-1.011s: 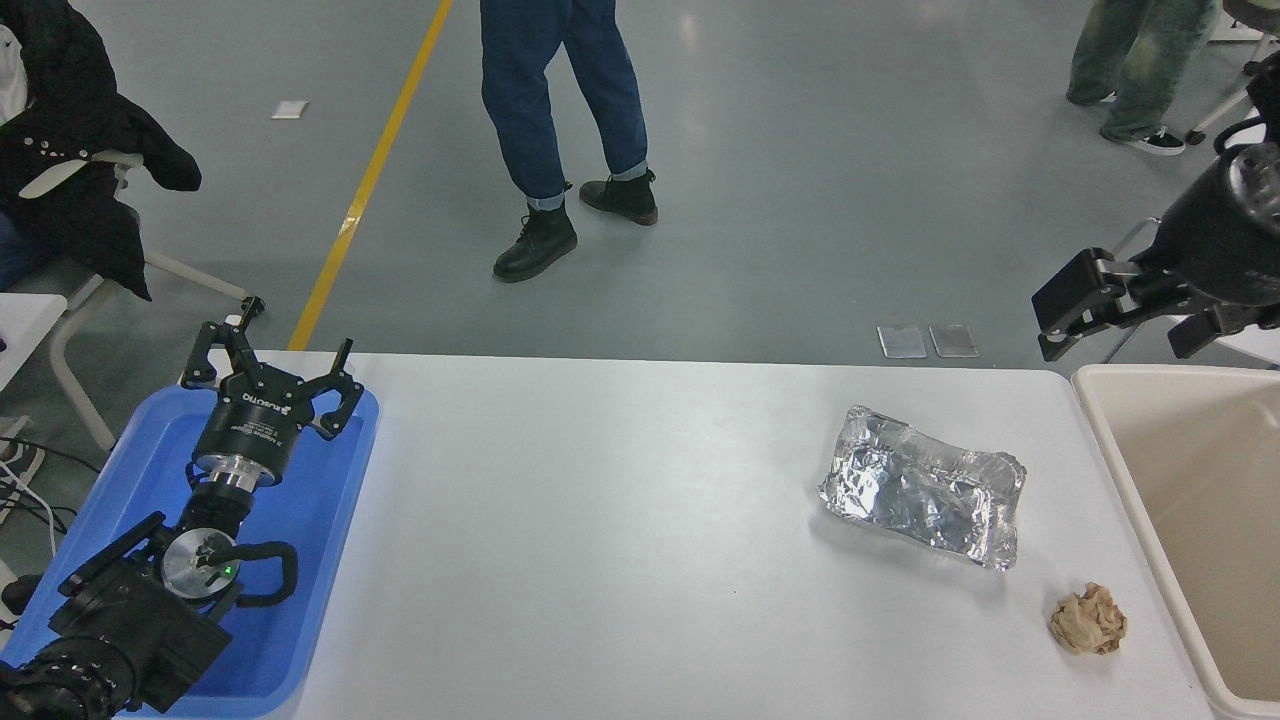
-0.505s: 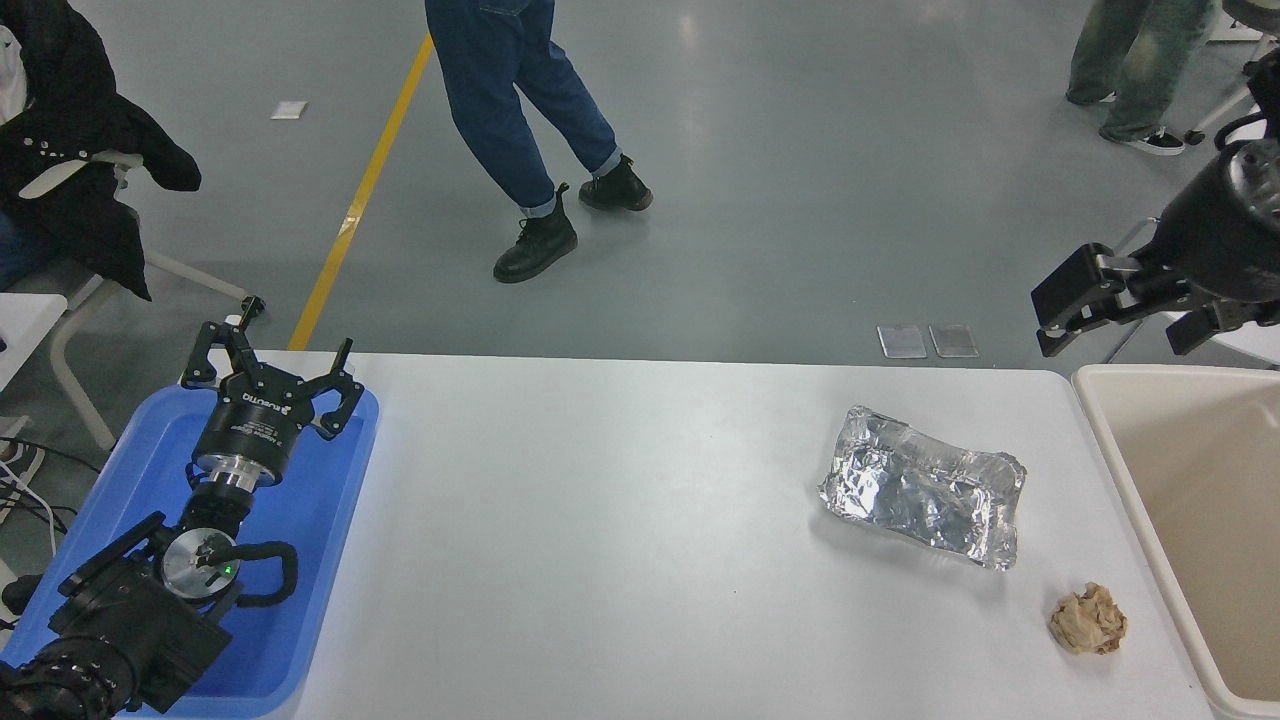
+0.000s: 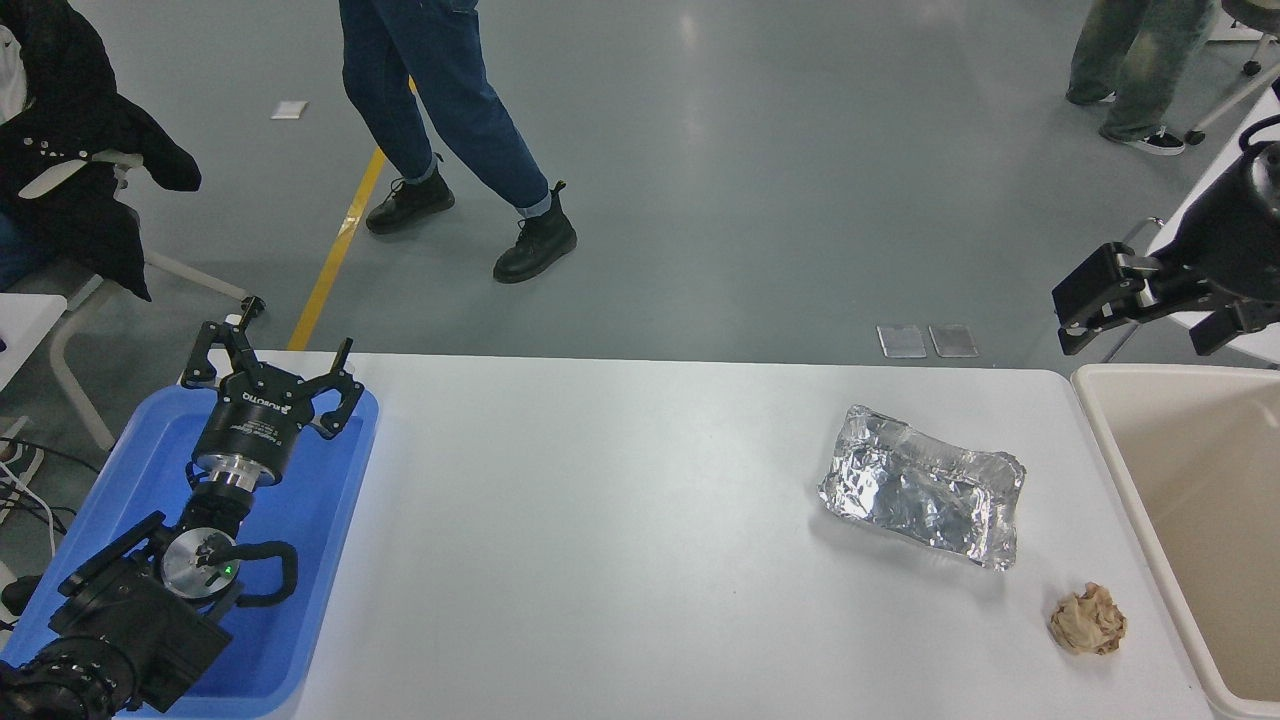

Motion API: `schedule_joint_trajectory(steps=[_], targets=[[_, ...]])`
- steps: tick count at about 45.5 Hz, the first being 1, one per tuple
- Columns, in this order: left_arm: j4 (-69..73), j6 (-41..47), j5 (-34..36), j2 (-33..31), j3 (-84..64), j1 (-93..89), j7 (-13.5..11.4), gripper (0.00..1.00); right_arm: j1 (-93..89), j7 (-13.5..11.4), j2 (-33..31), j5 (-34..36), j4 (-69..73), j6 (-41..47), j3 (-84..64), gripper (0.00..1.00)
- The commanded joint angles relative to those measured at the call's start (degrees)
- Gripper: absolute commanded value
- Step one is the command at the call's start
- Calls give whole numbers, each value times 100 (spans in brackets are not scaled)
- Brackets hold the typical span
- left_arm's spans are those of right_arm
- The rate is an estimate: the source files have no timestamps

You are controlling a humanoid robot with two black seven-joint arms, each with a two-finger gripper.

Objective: Pick up foil plate and place in dustbin

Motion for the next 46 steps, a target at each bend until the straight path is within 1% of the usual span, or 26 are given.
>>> schedule_joint_trajectory(steps=[1,9,13,21,26,38,40,46], targets=[[-1,0,6,0,0,-4,0,100,-1406,1,-449,36,-584,-410,655,100],[-1,0,6,0,0,-4,0,100,-2347,-16,-476,45,-681,-2080,770,100],[-1,0,6,0,0,-4,0,100,-2831,-34,-467,54,-822,-2652,770,100],[-1,0,6,0,0,-4,0,100,-3779,-43,-414,432,-1551,-2706,981,100],[-1,0,6,0,0,4,0,100,-4352,-34,-327,397,-1885,-2750,1130,100],[-1,0,-3,0,0,4,0,100,-4738,-34,-177,397,-2096,-2864,1254,100],[-1,0,-3,0,0,4,0,100,-5019,-34,-28,441,-2281,-2934,1420,100],[-1,0,-3,0,0,4,0,100,-5477,-34,52,441,-2571,-2952,1930,100]])
